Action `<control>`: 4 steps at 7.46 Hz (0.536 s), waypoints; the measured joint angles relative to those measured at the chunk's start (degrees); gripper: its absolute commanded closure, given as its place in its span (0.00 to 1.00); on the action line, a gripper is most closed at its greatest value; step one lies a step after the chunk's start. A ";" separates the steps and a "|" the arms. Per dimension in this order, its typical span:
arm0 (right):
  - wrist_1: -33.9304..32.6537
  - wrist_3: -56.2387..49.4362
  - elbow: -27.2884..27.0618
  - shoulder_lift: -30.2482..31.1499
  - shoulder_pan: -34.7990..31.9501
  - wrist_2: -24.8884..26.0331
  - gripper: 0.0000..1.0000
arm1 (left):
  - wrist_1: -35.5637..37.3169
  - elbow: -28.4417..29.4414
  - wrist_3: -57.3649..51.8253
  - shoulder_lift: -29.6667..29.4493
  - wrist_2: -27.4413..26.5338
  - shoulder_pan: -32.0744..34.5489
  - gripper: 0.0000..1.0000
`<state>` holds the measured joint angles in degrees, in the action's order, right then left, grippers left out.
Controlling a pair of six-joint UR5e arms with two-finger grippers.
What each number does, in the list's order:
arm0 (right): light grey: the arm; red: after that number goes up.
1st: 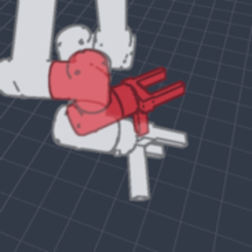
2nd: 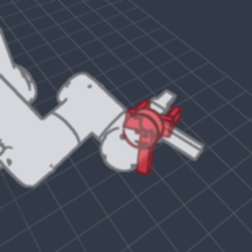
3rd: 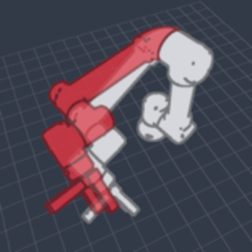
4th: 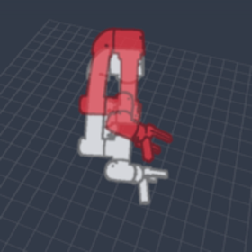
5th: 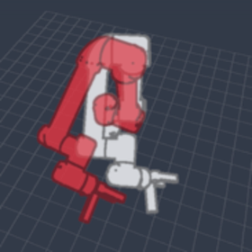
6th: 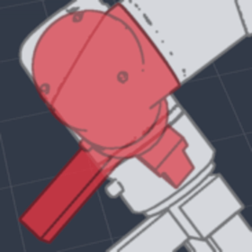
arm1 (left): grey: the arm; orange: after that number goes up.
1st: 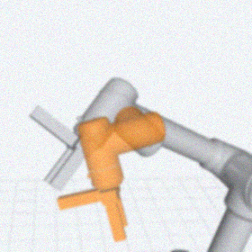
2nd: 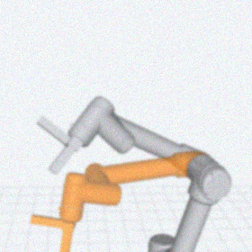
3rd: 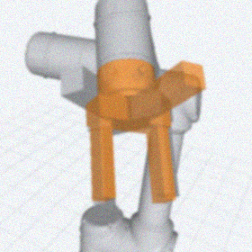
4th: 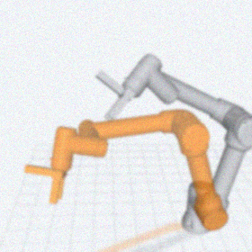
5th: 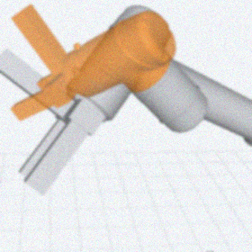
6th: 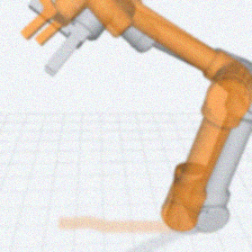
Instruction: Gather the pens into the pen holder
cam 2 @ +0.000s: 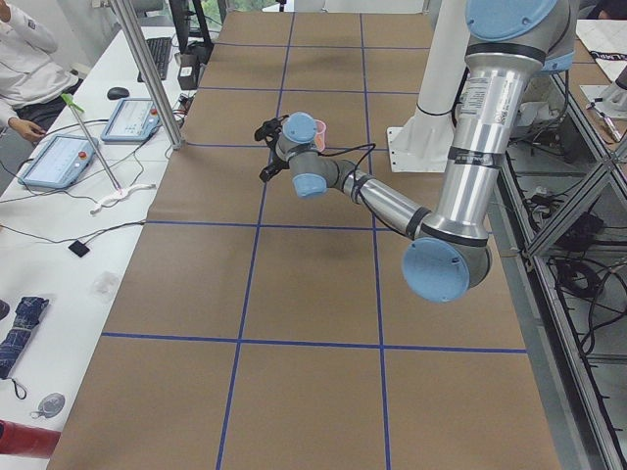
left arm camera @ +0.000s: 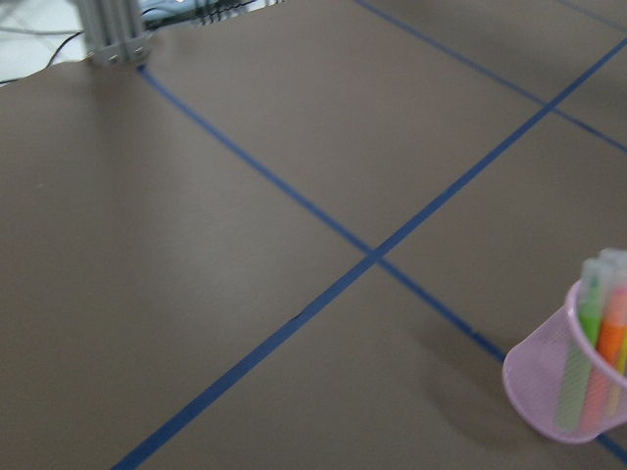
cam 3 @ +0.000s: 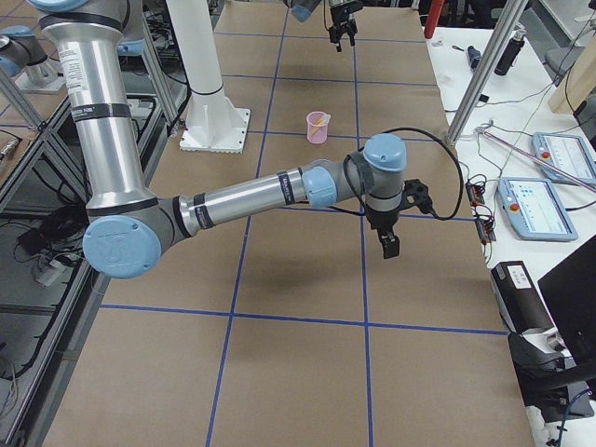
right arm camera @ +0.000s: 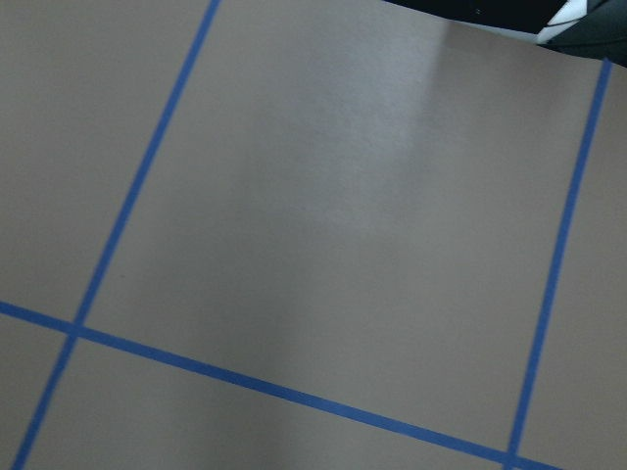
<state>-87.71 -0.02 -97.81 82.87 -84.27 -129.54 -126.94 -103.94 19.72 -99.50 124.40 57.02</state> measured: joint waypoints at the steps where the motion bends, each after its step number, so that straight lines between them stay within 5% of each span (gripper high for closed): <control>1: 0.28 -3.58 0.16 3.77 -1.74 0.11 0.00 | 4.73 -0.07 -5.93 1.76 3.03 4.42 0.02; 4: 0.38 -10.76 0.45 13.31 -5.89 -0.08 0.00 | 14.71 -0.07 -19.57 7.01 10.62 16.44 0.01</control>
<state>-87.34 -10.78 -97.36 96.18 -90.16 -129.62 -112.23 -104.01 0.15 -92.48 135.01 73.46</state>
